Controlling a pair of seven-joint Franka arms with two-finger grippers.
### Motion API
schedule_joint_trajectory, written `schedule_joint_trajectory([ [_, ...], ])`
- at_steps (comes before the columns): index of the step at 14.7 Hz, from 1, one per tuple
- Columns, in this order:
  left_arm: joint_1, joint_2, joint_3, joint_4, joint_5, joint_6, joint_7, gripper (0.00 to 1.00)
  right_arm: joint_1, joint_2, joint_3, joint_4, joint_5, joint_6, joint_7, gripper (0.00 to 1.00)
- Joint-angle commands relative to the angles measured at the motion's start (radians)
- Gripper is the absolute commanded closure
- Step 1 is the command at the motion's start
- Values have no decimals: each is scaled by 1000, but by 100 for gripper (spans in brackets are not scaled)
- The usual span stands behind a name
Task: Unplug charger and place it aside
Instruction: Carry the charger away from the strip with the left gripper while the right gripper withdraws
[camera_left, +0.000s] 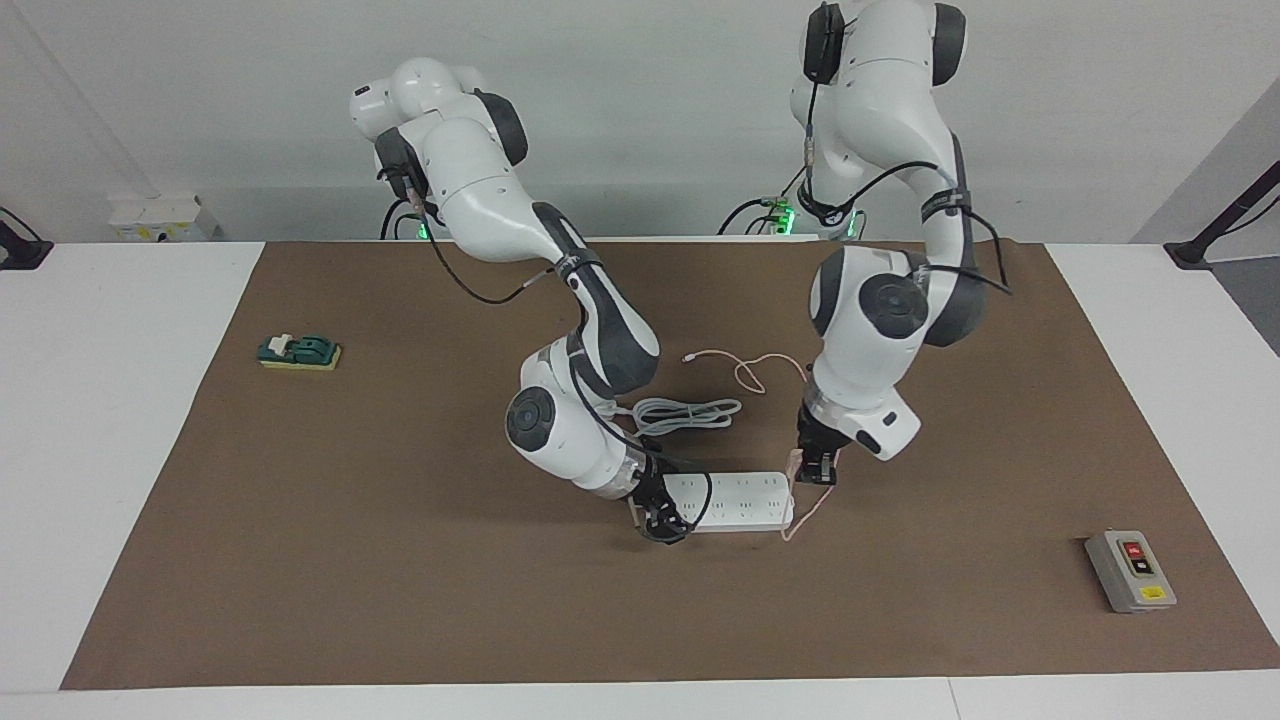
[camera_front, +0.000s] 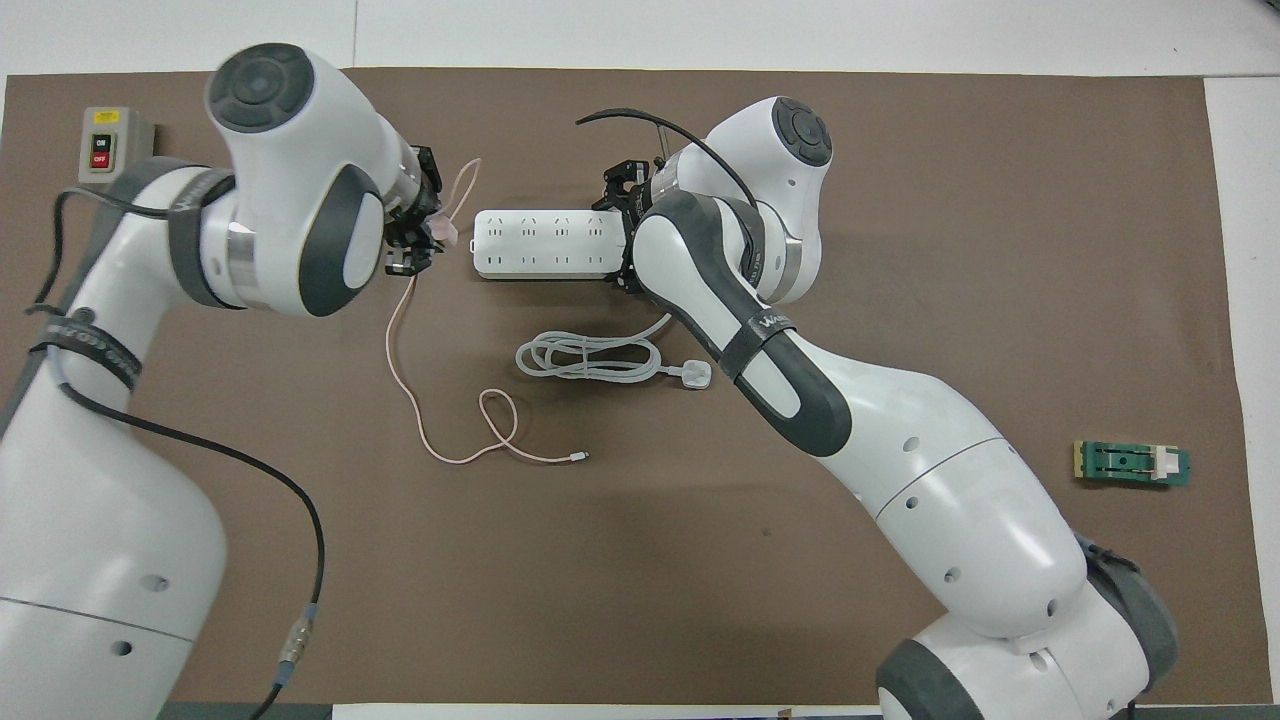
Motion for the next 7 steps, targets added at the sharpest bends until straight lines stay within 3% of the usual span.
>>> schedule_joint_trajectory([
  [1,116,-97,-11,-19,14,-114,180,100,5,33,-8,15,-23,30,-29,38],
  [2,219,-132,-10,-19,14,-174,370,100,5,33,-9,15,-24,26,-24,31],
  [3,274,-137,-9,-21,14,-193,480,100,5,29,-8,17,-24,20,-15,12],
  [4,326,-138,-9,-25,14,-207,600,100,5,17,-9,17,-24,13,-6,0],
  [7,430,-157,-9,-65,16,-204,919,100,-8,-52,-9,15,-24,-37,13,0],
])
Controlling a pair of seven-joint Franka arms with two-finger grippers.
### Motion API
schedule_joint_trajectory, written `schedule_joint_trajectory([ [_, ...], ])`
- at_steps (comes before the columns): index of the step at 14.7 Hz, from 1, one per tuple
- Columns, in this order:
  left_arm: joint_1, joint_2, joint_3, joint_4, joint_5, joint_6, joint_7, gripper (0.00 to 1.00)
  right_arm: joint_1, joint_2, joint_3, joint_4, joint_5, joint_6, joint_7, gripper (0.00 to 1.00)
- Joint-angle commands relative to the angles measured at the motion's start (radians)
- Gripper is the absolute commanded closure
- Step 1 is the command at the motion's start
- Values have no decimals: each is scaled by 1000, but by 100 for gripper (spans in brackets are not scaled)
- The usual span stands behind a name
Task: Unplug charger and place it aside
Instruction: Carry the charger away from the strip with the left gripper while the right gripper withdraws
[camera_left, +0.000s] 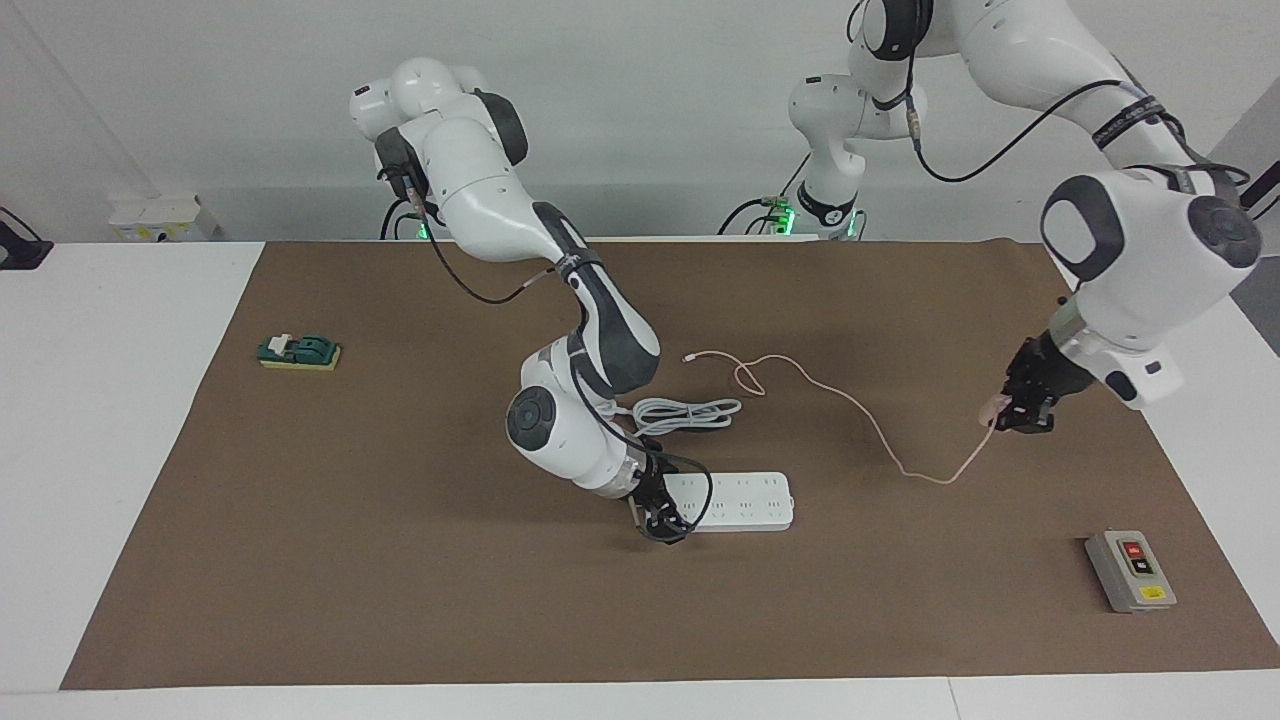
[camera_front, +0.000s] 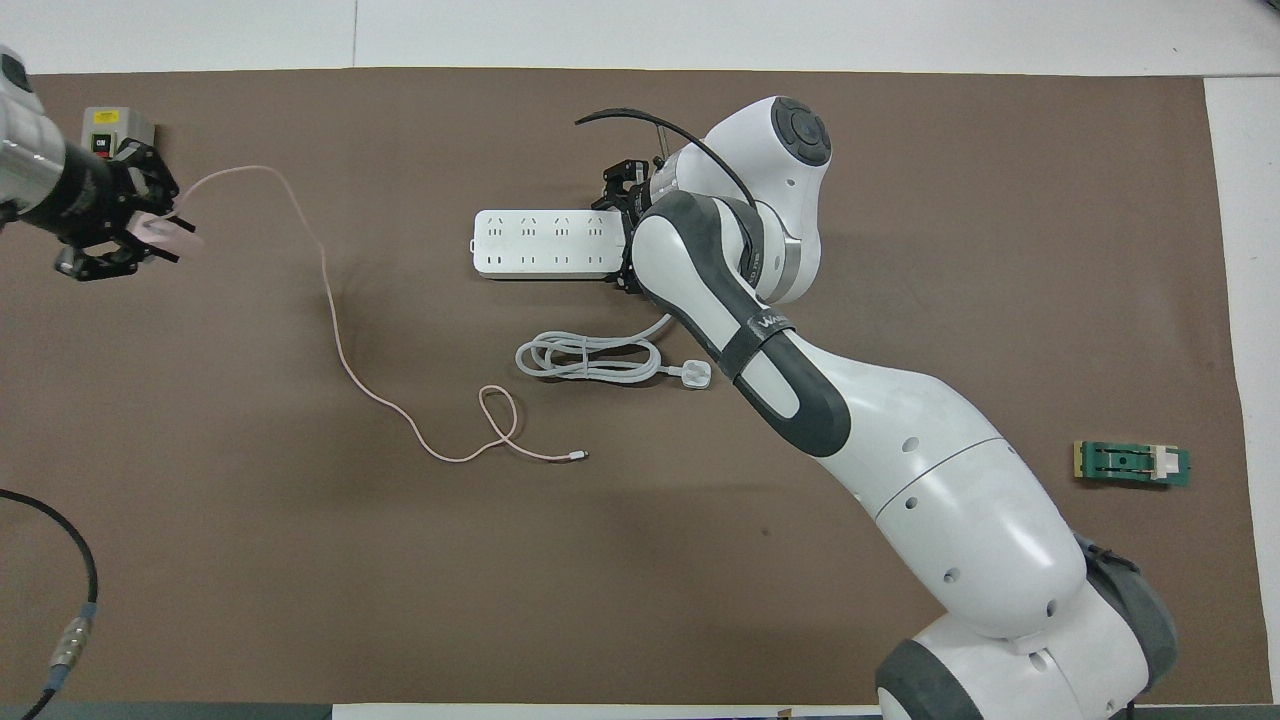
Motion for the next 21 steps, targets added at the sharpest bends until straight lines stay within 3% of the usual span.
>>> schedule_joint_trajectory([
  [1,54,-51,-16,-98,7,33,217,100,-14,-72,-12,10,-22,-70,12,0],
  [4,51,-111,-16,-281,6,240,231,100,-24,-163,-52,-15,-23,-171,9,0],
  [5,48,-121,-16,-309,6,265,239,54,-26,-187,-70,-15,-23,-211,8,0],
  [6,53,-123,-16,-307,6,258,241,1,-26,-209,-92,-15,-25,-248,5,0],
  [8,45,-122,-16,-295,7,218,277,0,-32,-270,-133,-13,-52,-332,-14,0],
  [13,39,-117,-26,-123,110,-21,461,0,-122,-399,-136,-15,-115,-493,-208,0],
  [16,36,-183,-36,-115,127,-121,670,0,-173,-459,-136,-15,-178,-596,-400,0],
  [21,37,-293,-61,-112,127,-239,799,0,-236,-522,-138,-15,-296,-711,-775,0],
])
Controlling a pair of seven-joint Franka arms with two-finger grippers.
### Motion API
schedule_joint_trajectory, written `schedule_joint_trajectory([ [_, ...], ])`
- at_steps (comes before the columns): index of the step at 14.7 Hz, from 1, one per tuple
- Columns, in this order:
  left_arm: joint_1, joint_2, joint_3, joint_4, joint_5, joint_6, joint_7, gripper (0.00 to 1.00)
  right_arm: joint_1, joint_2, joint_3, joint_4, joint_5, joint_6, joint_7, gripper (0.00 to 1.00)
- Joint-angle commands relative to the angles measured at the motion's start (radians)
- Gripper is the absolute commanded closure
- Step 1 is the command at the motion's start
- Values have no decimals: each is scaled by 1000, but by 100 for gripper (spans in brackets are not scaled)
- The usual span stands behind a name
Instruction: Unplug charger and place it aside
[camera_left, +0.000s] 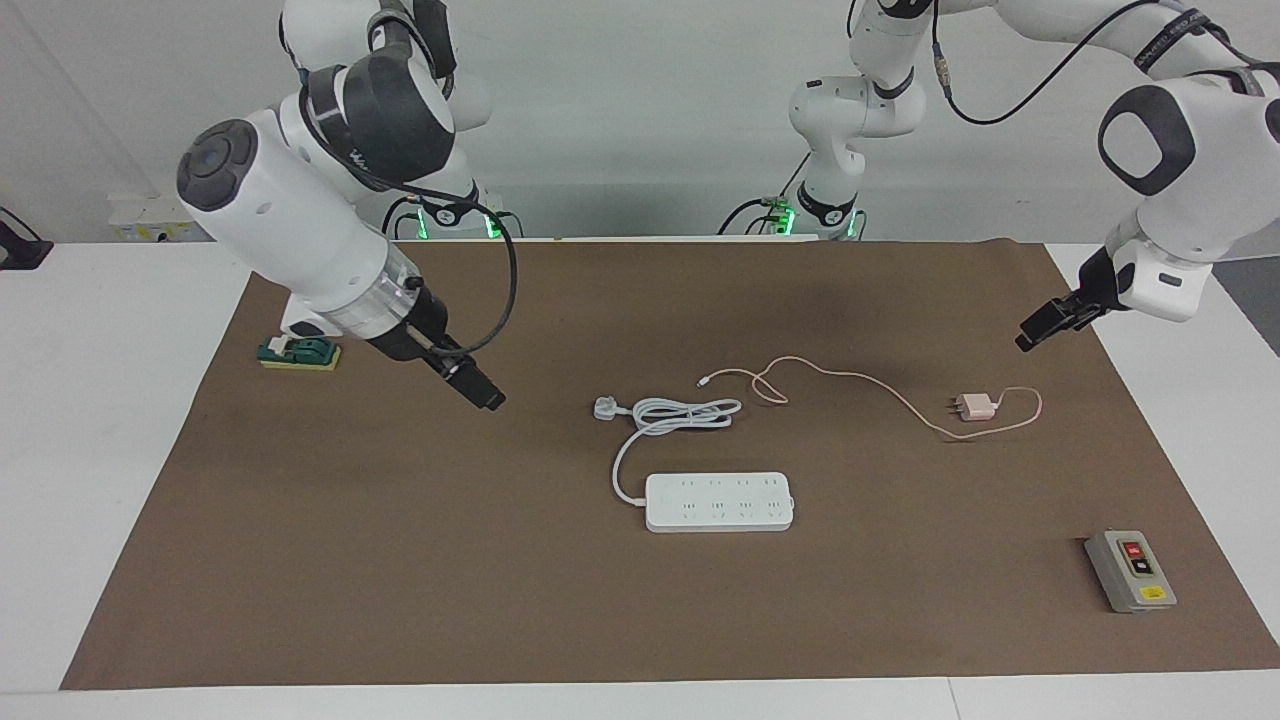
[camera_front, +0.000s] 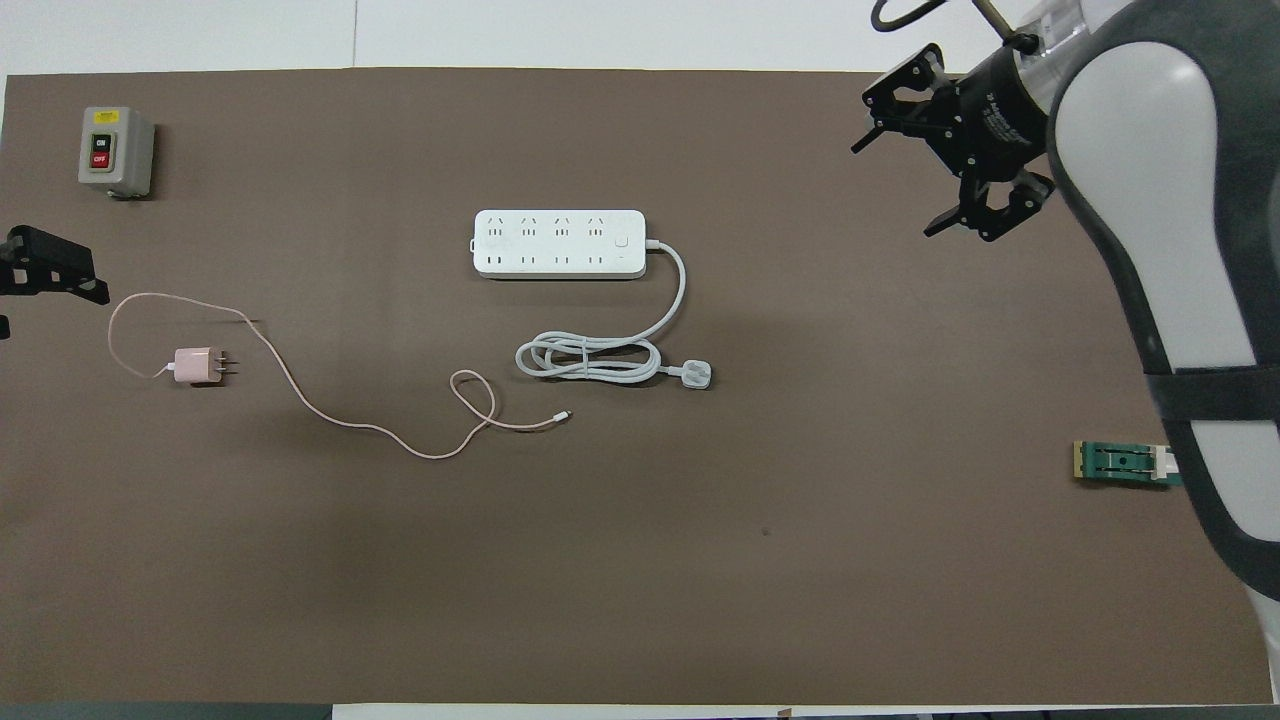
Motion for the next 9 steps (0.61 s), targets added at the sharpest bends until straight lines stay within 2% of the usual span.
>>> schedule_joint_trajectory([
  [1,-11,-85,-12,-15,24,-56,51,0,-13,-50,5,-30,-94,-36,-213,0],
  [2,-11,-103,-19,-21,24,-76,68,0,-15,-64,5,-31,-131,-51,-302,0],
  [5,-4,-94,-51,2,38,-116,148,0,-30,-122,5,-66,-200,-65,-583,0],
  [9,13,-103,-71,6,23,-154,148,0,-76,-264,7,-216,-260,-51,-883,0],
])
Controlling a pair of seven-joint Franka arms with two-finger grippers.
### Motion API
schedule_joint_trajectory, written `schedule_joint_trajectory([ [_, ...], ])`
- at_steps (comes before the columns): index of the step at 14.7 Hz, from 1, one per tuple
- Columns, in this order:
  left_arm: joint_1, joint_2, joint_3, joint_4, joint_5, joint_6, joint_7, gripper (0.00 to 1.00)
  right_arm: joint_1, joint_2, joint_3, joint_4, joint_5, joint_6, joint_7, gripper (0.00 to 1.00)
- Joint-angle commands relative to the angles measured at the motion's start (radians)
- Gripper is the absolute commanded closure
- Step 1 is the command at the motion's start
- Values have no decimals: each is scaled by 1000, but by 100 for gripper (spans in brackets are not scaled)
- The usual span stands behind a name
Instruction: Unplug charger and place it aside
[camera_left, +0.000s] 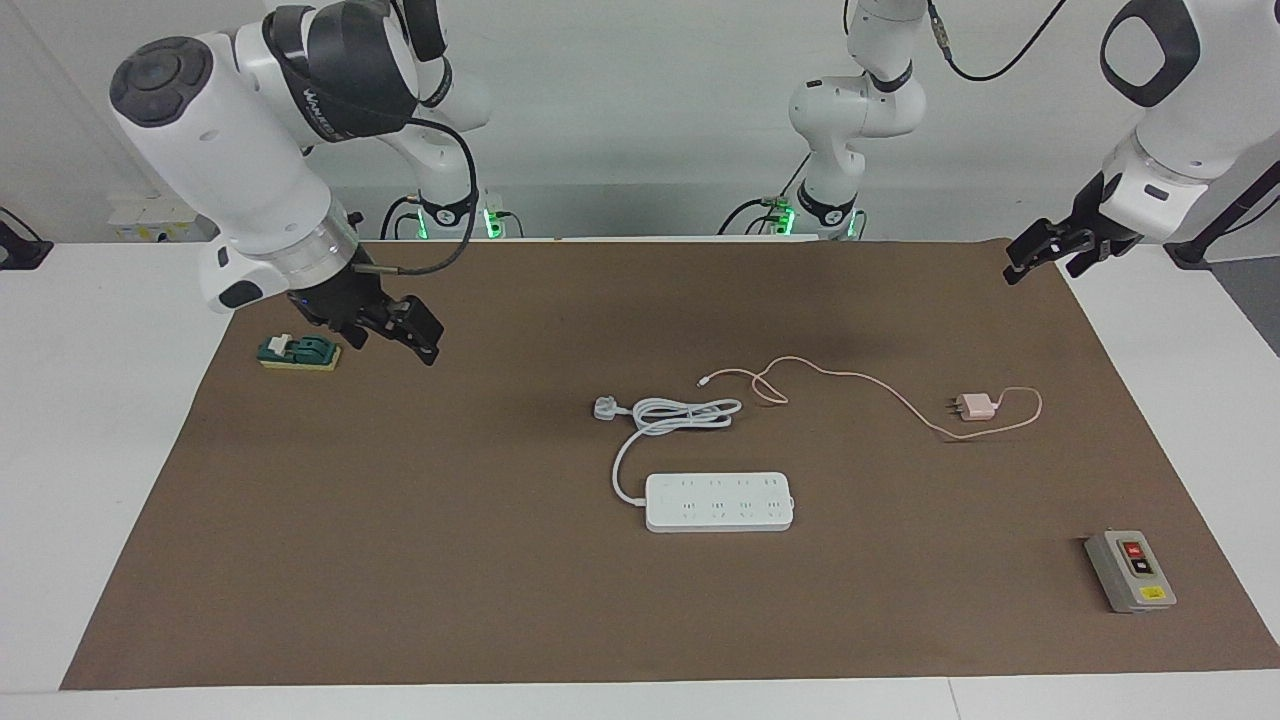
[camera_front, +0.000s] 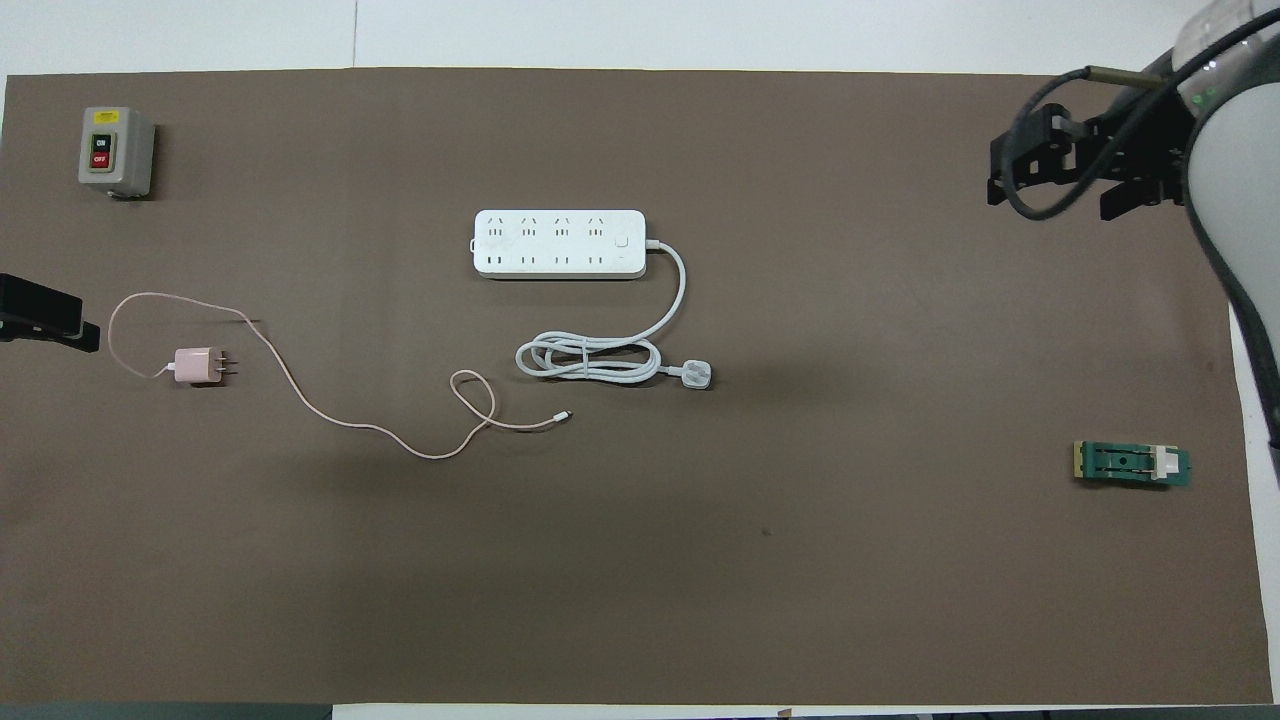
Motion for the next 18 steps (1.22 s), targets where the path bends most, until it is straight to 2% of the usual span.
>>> schedule_joint_trajectory([
  [1,22,-8,-8,5,9,-29,21,0,-52,-170,11,-208,-37,35,-221,0],
  [4,26,-17,-14,-6,10,0,33,0,-87,-296,14,-371,-51,76,-352,0],
  [7,22,-11,-37,12,16,-21,33,0,-93,-408,19,-518,-92,79,-357,0],
  [9,22,-11,-59,13,33,6,34,0,-110,-444,28,-577,-108,102,-348,0],
  [13,12,-19,-65,0,35,19,39,0,-133,-444,36,-577,-110,95,-264,0],
  [18,12,-17,-86,2,33,30,39,0,-98,-441,45,-548,-154,102,-242,0],
])
